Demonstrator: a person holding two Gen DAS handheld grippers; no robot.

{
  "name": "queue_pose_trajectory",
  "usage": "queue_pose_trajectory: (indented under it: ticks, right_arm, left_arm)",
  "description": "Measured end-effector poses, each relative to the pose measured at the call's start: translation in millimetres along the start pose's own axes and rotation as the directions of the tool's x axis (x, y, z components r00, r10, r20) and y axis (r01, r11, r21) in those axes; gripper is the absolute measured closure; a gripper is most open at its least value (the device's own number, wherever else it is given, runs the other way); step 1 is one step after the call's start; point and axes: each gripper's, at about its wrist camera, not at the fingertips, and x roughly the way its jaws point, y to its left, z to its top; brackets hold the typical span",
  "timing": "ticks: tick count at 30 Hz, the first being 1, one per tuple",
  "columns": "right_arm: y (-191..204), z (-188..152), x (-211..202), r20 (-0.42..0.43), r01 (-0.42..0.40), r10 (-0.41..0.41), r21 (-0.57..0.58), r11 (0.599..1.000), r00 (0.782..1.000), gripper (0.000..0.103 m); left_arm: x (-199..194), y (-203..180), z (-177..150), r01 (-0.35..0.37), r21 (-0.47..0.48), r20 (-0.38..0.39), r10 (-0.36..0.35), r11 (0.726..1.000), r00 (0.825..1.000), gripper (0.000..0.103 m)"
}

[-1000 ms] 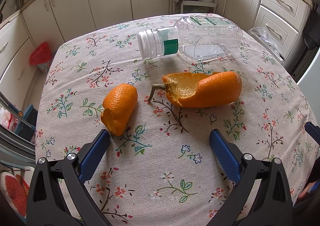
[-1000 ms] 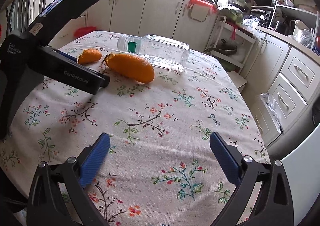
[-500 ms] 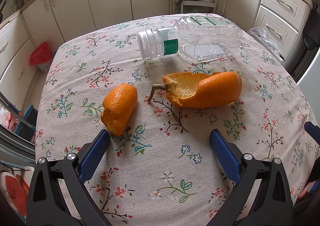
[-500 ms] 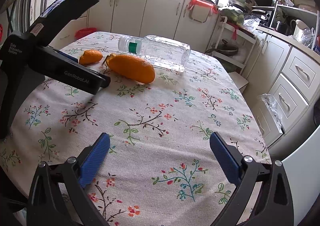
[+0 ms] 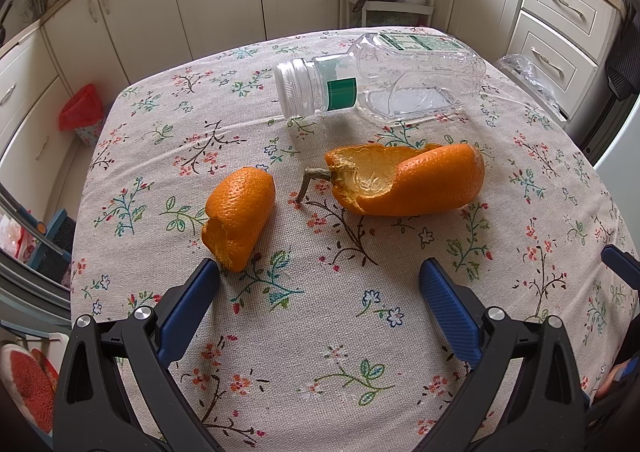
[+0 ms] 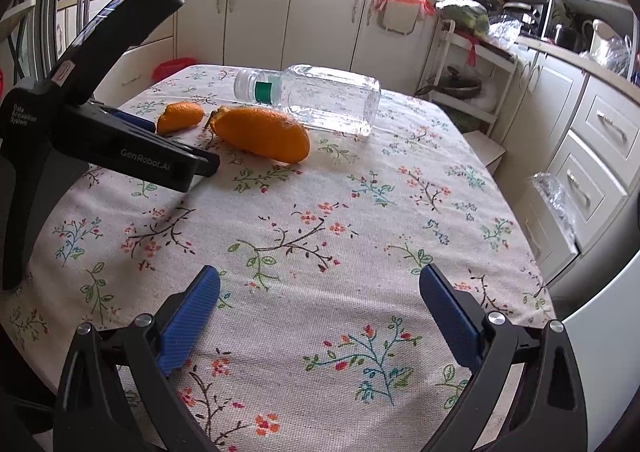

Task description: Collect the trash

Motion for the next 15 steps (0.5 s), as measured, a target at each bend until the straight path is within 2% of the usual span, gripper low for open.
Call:
queue_pose_trajectory:
  ticks: [7,15]
  right_arm:
    - [-14,3,9,-0.073,-0.094,0.098,0.065,0.993,0.992,0.007]
    - [-18,4,7,-0.123,-0.147,0.149,0.029,0.989,0.981,0.007]
  left_arm:
    - [0,0,0,0.000,0.000,0.000,0.000,1.000,1.000,0.007]
    - [0,0,0,0.000,0.000,0.000,0.000,1.000,1.000,0.007]
